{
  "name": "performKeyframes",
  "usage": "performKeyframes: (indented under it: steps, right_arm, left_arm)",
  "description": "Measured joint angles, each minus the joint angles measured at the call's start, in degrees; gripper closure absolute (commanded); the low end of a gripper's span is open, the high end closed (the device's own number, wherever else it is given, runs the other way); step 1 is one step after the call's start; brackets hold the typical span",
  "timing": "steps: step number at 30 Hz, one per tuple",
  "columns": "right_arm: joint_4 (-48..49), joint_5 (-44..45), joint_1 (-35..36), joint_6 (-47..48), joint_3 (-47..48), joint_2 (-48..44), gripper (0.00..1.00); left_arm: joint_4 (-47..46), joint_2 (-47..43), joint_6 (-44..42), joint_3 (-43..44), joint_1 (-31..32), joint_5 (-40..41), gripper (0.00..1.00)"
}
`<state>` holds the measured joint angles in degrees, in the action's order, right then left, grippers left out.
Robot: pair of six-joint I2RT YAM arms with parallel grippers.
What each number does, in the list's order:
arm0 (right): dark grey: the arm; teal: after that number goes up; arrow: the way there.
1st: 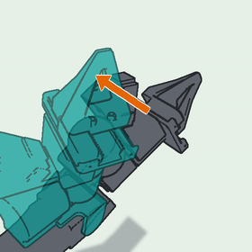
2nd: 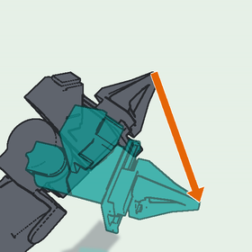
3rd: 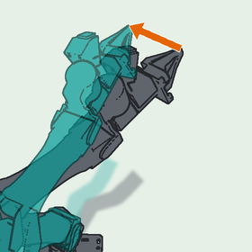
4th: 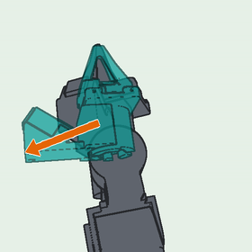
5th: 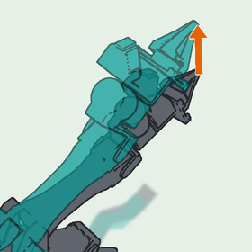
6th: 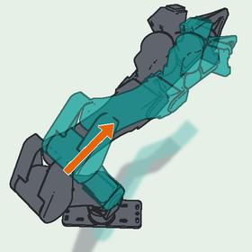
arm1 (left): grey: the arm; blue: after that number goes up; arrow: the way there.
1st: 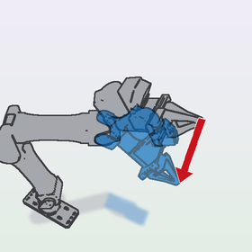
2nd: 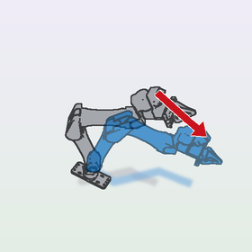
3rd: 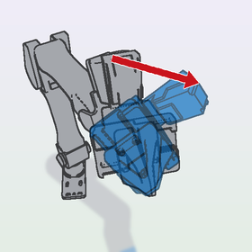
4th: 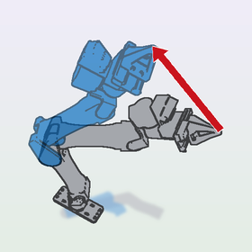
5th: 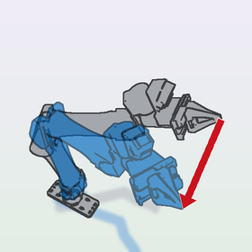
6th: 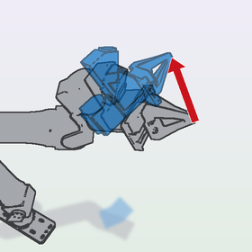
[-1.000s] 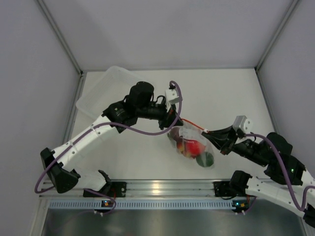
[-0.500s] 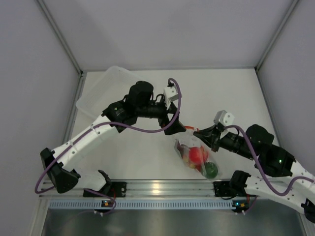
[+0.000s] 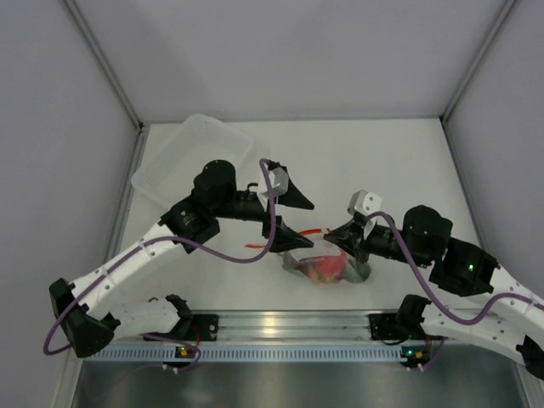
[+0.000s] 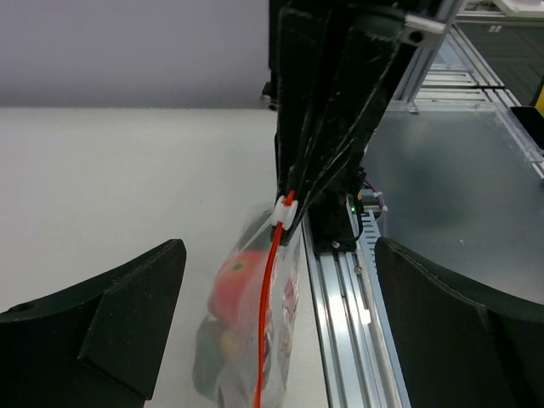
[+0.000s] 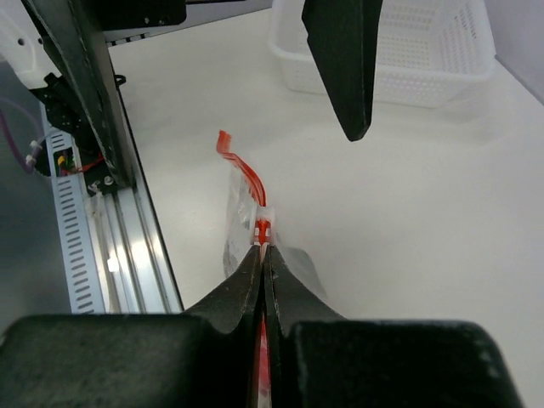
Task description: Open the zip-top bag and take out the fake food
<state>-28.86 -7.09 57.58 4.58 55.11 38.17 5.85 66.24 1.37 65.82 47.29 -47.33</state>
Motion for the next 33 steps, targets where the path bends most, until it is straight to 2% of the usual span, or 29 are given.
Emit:
performKeyframes:
  steps: [6,8,10,12,13,16,19,33]
  right_arm:
    - [-1.2,-3.6,0.0,1.4,1.2,1.0,1.00]
    - [-1.3,-4.2,0.0,1.5,1.3,1.3,1.00]
    - [-1.2,-4.5,0.0,1.7,1.3,1.6,1.00]
    - [-1.2,-4.9,0.0,1.7,1.3,1.9,1.00]
    - [-1.2,-5.0,0.0,1.7,1.3,2.2,1.00]
    - [-1.2,-5.3,0.0,1.9,1.3,2.9,1.00]
    - [-1.2,-5.6,0.0,1.9,1.8,3.3,1.00]
    - [-1.2,-5.6,0.0,1.9,2.1,2.6,1.00]
  left_arm:
    - [-8.4,-1.9,0.1,-1.1,0.0,-4.2,0.01]
    - [-9.4,-1.2,0.3,-1.0,0.0,-4.3,0.04]
    - [-10.1,0.1,0.8,-0.7,0.0,-4.4,0.14]
    - [-10.4,1.3,1.3,-0.5,0.0,-4.7,0.20]
    - [-10.4,1.8,1.5,-0.5,0.0,-5.0,0.28]
    - [-10.5,2.7,1.9,-0.5,0.0,-6.4,0.42]
    - [-10.8,2.8,2.1,-0.5,0.0,-8.0,0.47]
    - [-11.5,4.1,2.6,-0.5,0.0,-13.6,0.53]
